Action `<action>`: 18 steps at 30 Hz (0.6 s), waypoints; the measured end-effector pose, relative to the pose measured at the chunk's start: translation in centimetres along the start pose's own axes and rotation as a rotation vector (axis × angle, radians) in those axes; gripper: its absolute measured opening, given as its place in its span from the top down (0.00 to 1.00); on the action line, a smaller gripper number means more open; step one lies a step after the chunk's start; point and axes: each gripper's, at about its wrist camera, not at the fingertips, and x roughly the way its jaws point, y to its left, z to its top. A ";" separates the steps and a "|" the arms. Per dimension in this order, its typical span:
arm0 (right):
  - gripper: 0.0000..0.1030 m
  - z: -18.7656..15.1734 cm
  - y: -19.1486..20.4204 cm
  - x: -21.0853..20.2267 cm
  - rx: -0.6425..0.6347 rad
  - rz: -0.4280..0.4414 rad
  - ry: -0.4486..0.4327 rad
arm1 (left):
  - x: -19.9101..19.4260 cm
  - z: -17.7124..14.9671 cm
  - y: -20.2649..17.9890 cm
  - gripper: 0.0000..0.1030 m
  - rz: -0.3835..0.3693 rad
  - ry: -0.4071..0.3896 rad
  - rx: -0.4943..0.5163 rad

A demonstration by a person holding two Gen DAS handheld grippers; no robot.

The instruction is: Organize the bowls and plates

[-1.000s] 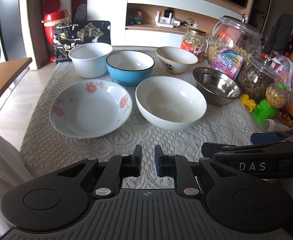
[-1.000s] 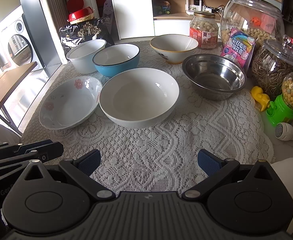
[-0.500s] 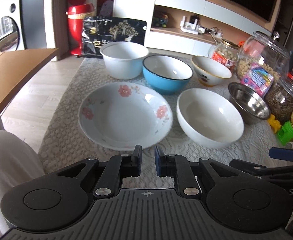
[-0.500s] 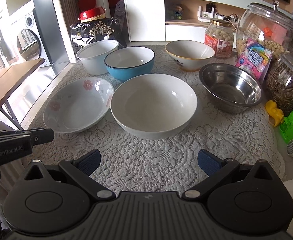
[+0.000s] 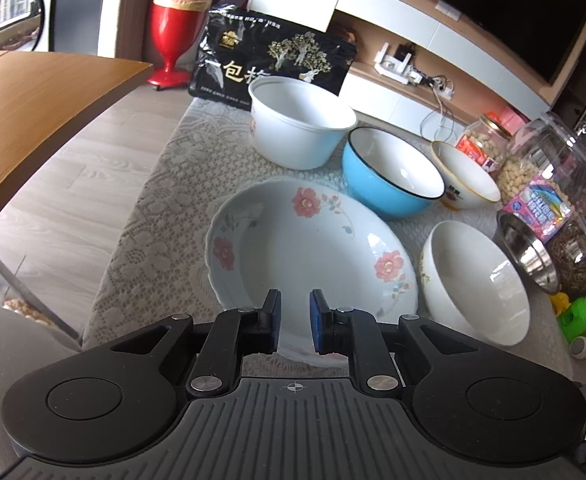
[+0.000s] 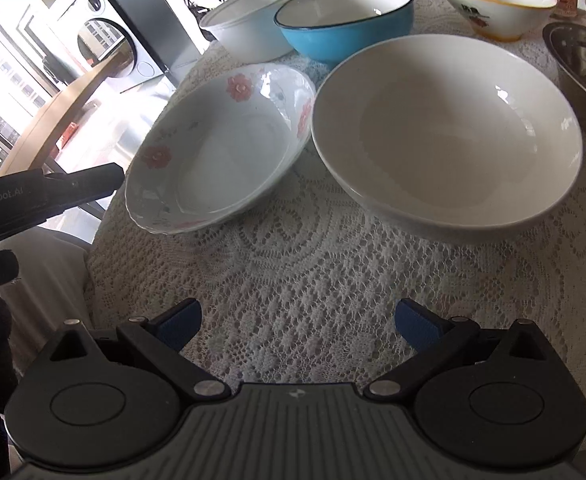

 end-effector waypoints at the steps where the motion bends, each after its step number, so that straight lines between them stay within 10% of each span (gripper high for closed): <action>1: 0.00 0.0 0.2 0.1 -0.014 -0.014 0.019 | 0.5 0.4 0.3 0.84 0.020 0.023 -0.005; 8: 0.00 0.5 0.7 0.4 0.007 -0.060 0.051 | 1.8 2.8 2.9 0.84 0.036 0.000 -0.009; 13: 0.00 0.8 3.5 2.4 -0.238 -0.163 0.136 | 2.4 4.0 4.9 0.84 0.074 -0.003 -0.052; 18: 0.26 1.9 5.6 0.8 -0.362 -0.025 0.065 | 3.7 4.1 5.8 0.84 0.036 0.084 -0.084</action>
